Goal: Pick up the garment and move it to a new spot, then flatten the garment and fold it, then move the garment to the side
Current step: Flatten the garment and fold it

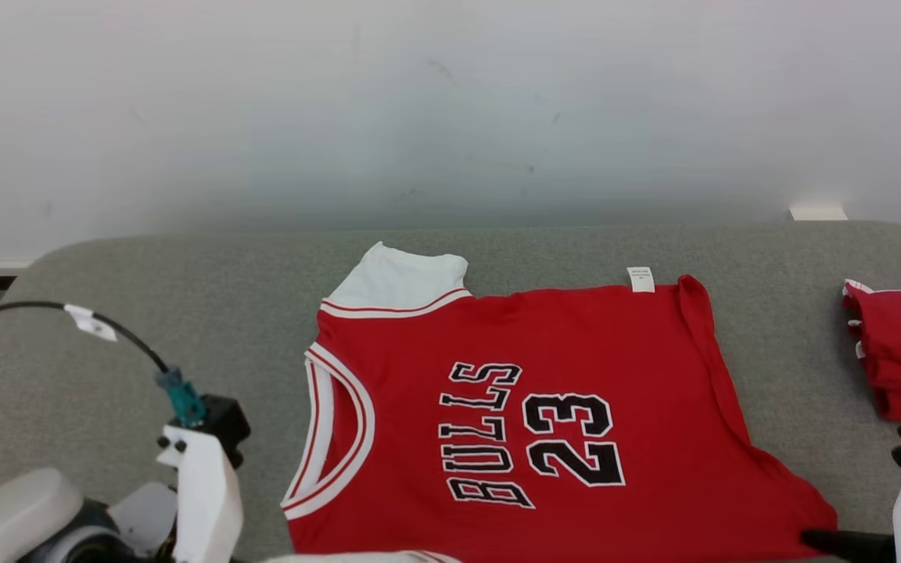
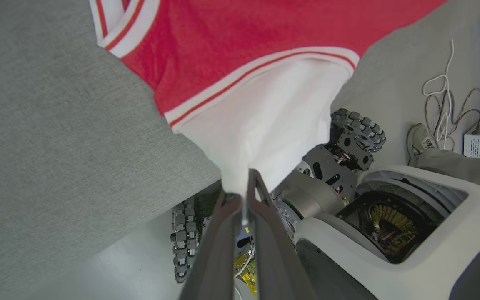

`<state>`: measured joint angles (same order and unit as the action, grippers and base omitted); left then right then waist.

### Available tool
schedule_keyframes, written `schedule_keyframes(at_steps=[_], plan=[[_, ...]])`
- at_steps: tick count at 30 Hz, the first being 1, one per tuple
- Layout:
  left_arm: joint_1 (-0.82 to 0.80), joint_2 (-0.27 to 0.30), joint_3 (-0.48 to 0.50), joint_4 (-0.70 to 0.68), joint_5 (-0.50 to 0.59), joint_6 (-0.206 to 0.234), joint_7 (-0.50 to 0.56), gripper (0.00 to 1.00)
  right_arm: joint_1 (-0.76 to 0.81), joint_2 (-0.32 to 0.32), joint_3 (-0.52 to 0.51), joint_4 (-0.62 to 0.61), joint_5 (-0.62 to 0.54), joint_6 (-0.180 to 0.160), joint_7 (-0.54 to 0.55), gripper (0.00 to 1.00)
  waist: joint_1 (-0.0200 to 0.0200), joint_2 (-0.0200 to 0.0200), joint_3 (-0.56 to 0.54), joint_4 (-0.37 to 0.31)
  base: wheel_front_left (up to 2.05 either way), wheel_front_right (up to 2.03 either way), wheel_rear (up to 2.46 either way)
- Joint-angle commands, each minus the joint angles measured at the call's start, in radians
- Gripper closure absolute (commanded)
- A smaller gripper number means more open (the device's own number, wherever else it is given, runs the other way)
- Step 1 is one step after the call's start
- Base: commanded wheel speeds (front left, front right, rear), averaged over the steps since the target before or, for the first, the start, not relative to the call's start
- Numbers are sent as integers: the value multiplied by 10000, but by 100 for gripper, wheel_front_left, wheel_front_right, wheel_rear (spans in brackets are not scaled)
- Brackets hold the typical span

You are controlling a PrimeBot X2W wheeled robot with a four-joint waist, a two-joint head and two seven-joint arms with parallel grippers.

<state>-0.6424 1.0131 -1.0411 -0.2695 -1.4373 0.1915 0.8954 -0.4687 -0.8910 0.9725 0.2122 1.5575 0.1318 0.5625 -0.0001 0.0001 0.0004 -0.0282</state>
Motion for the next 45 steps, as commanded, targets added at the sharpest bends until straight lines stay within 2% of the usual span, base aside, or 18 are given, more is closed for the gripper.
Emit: schedule_keyframes(at_steps=[1, 12, 13, 16, 18, 20, 21, 22, 25, 29, 34, 35, 37, 40, 41, 42, 43, 45], plan=[[-212, -133, 94, 191, -7, -51, -27, 100, -256, -6, -63, 45, 25, -23, 124, 100, 1, -1, 129, -73, 0, 0, 0], [-2070, -1708, 358, 3541, 727, -709, 182, 100, -2512, 1359, -293, 2253, 492, -23, 1455, 100, 1, -1, 980, -202, 0, 0, 0], [-2236, -1880, 362, 3837, 795, -781, 149, 100, -2721, 1531, -293, 2486, 457, -23, 1483, 94, 1, -1, 1052, -201, 0, 0, 0], [-2635, -2432, 422, 4710, 942, -967, -95, 100, -3219, 2043, -278, 3138, 359, -23, 1525, 61, 1, -1, 1253, -189, 0, 0, 0], [-2839, -2776, 472, 5331, 1070, -1091, -357, 100, -3482, 2386, -246, 3593, 298, -23, 1492, 50, 1, -1, 1356, -195, 0, 0, 0], [-2979, -3089, 471, 5906, 1244, -1304, -661, 96, -3699, 2695, -269, 4048, 234, -23, 1366, 0, 1, -1, 1419, -203, 0, 0, 0], [-3033, -3235, 482, 6185, 1328, -1405, -852, 36, -3797, 2837, -284, 4252, 205, -23, 1279, 0, 1, -1, 1440, -207, 0, 0, 0], [-3036, -3362, 466, 6461, 1385, -1521, -976, 0, -3854, 2967, -286, 4424, 195, -23, 1193, 0, 1, -1, 1438, -213, 0, 0, 0], [-3024, -3668, 527, 7085, 1553, -1864, -1618, 0, -3909, 3224, -318, 4761, 54, -23, 791, 0, 1, -1, 1316, -217, 0, 0, 0], [-2917, -3970, 823, 7606, 1838, -2336, -3084, 0, -3630, 3338, -645, 4627, -232, -23, -638, 0, 1, -1, 1013, -183, 0, 0, 0], [-2578, -4170, 1237, 7819, 2314, -2418, -5316, 0, -3007, 3200, -1166, 4019, -796, -23, -3330, 0, 1, -1, 599, -58, 0, 0, 0], [-2578, -4170, 1237, 7819, 2314, -2418, -5316, 0, -3007, 3200, -1166, 4019, -796, -23, -3330, 0, 1, -1, 599, -58, 0, 0, 0], [-2236, -4118, 1452, 7662, 2794, -2259, -6752, 0, -2445, 3089, -1397, 3614, -1300, -23, -5077, 0, 1, -1, 337, 2, 0, 0, 0], [-1709, -4051, 1598, 7330, 3328, -1780, -8295, 0, -1785, 2988, -1577, 3515, -1920, -23, -6674, 0, 1, -1, 101, 89, 0, 0, 0], [-1709, -4051, 1598, 7330, 3328, -1780, -8295, 0, -1785, 2988, -1577, 3515, -1920, -23, -6674, 0, 1, -1, 101, 89, 0, 0, 0], [-1300, -3949, 1700, 7067, 3777, -1143, -9295, 0, -1380, 3124, -1753, 3455, -2276, -23, -7615, 0, 1, -1, -23, 112, 0, 0, 0], [-1300, -3949, 1700, 7067, 3777, -1143, -9295, 0, -1380, 3124, -1753, 3455, -2276, -23, -7615, 0, 1, -1, -23, 112, 0, 0, 0], [-769, -3926, 1674, 6661, 4152, -585, -10134, 0, -919, 3168, -2032, 3466, -2740, -24, -8093, 0, 1, -1, -123, 147, 0, 0, 0]])
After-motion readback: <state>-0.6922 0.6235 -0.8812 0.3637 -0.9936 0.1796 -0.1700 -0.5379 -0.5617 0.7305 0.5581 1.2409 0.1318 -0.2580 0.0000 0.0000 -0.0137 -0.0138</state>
